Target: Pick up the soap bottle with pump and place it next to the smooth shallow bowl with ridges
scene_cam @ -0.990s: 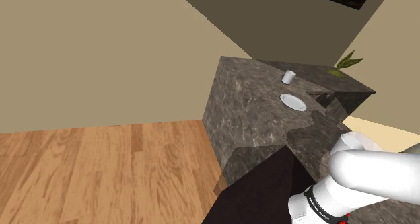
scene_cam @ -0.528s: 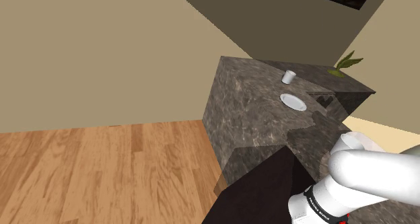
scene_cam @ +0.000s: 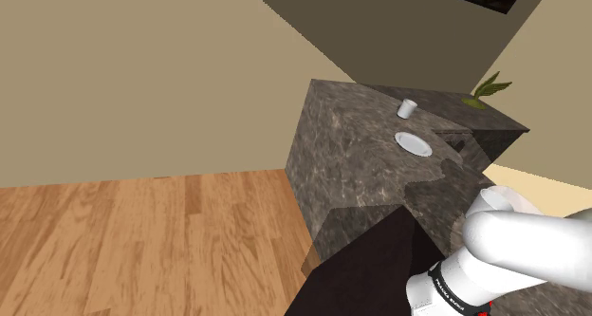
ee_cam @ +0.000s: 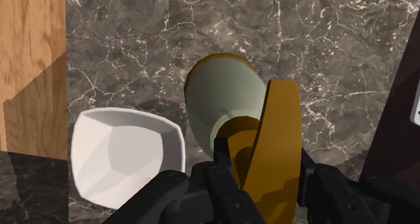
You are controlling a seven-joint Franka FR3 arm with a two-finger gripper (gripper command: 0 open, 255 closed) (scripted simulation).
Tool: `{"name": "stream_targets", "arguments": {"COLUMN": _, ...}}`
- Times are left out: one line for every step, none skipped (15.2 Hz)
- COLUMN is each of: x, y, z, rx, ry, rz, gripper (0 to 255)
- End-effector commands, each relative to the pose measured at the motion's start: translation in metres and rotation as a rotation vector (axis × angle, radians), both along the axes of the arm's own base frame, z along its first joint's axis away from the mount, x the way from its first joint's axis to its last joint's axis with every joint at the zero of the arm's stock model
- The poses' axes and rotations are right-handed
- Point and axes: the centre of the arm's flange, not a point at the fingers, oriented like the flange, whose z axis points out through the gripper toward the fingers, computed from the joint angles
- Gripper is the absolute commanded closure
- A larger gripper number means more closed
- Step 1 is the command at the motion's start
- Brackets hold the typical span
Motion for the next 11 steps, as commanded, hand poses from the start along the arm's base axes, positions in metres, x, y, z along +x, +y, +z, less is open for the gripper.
{"name": "stream_targets", "arguments": {"x": -0.001, "y": 0.000, "z": -0.011, "rx": -0.001, "ry": 0.000, "rz": 0.000, "gripper": 255}}
{"name": "stream_targets", "arguments": {"x": -0.001, "y": 0.000, "z": -0.016, "rx": -0.001, "ry": 0.000, "rz": 0.000, "gripper": 255}}
{"name": "stream_targets", "arguments": {"x": -0.001, "y": 0.000, "z": -0.021, "rx": -0.001, "ry": 0.000, "rz": 0.000, "gripper": 255}}
{"name": "stream_targets", "arguments": {"x": -0.001, "y": 0.000, "z": -0.026, "rx": -0.001, "ry": 0.000, "rz": 0.000, "gripper": 255}}
{"name": "stream_targets", "arguments": {"x": -0.001, "y": 0.000, "z": -0.032, "rx": -0.001, "ry": 0.000, "rz": 0.000, "gripper": 255}}
{"name": "stream_targets", "arguments": {"x": -0.001, "y": 0.000, "z": -0.037, "rx": -0.001, "ry": 0.000, "rz": 0.000, "gripper": 255}}
{"name": "stream_targets", "arguments": {"x": -0.001, "y": 0.000, "z": -0.042, "rx": -0.001, "ry": 0.000, "rz": 0.000, "gripper": 255}}
{"name": "stream_targets", "arguments": {"x": -0.001, "y": 0.000, "z": -0.048, "rx": -0.001, "ry": 0.000, "rz": 0.000, "gripper": 255}}
{"name": "stream_targets", "arguments": {"x": -0.001, "y": 0.000, "z": -0.053, "rx": -0.001, "ry": 0.000, "rz": 0.000, "gripper": 255}}
{"name": "stream_targets", "arguments": {"x": -0.001, "y": 0.000, "z": -0.058, "rx": -0.001, "ry": 0.000, "rz": 0.000, "gripper": 255}}
{"name": "stream_targets", "arguments": {"x": -0.001, "y": 0.000, "z": -0.063, "rx": -0.001, "ry": 0.000, "rz": 0.000, "gripper": 255}}
